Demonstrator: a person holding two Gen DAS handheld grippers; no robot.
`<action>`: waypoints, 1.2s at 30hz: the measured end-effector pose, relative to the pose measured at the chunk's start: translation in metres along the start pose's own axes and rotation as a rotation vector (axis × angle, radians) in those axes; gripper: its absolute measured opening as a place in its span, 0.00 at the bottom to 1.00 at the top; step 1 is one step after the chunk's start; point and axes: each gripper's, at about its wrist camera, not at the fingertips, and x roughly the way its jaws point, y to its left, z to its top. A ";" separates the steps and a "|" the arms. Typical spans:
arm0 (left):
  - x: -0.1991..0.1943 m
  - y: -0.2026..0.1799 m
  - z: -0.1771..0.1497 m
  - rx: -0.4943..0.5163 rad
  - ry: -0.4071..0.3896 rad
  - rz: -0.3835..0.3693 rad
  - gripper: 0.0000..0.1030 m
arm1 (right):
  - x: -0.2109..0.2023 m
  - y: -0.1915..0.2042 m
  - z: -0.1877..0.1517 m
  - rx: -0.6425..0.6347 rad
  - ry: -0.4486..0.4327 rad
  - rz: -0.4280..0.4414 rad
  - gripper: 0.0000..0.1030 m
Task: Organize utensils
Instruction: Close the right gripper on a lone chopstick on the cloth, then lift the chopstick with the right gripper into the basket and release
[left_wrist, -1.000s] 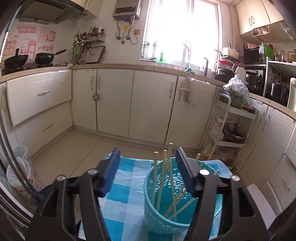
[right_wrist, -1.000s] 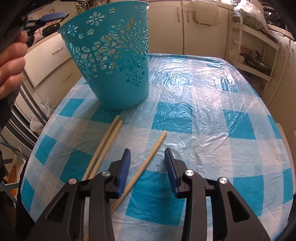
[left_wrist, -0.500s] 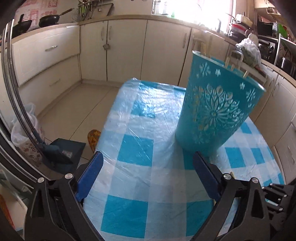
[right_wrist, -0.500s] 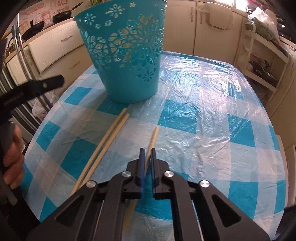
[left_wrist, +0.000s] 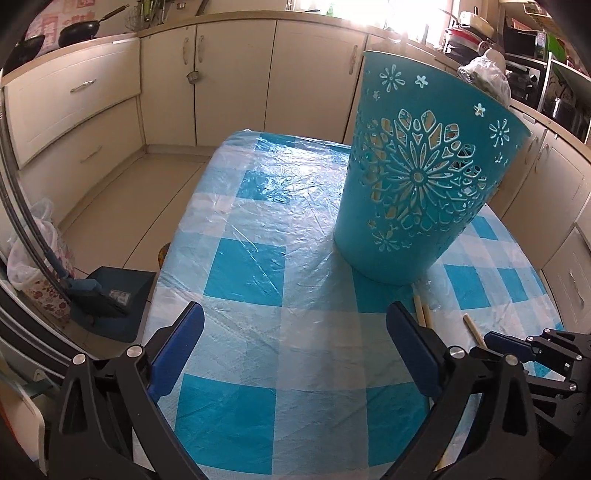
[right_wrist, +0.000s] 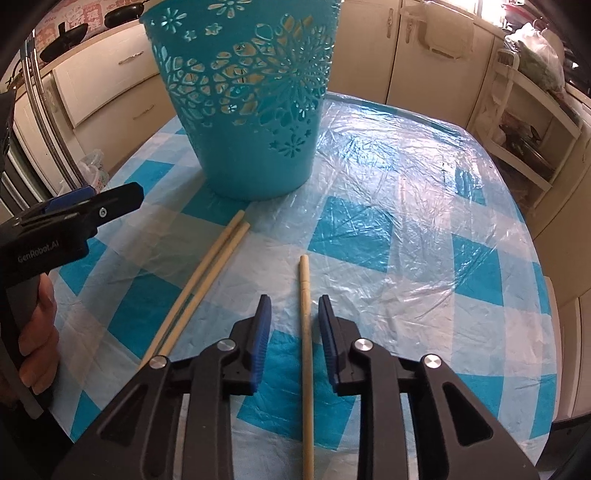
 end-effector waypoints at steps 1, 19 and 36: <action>0.000 -0.002 0.000 0.009 0.002 0.001 0.92 | 0.000 0.002 0.000 -0.015 0.002 -0.004 0.13; 0.008 -0.009 0.000 0.035 0.046 0.009 0.92 | -0.044 -0.036 -0.004 0.304 -0.131 0.263 0.05; 0.009 -0.009 0.000 0.025 0.046 0.011 0.93 | -0.158 -0.019 0.182 0.353 -0.814 0.154 0.06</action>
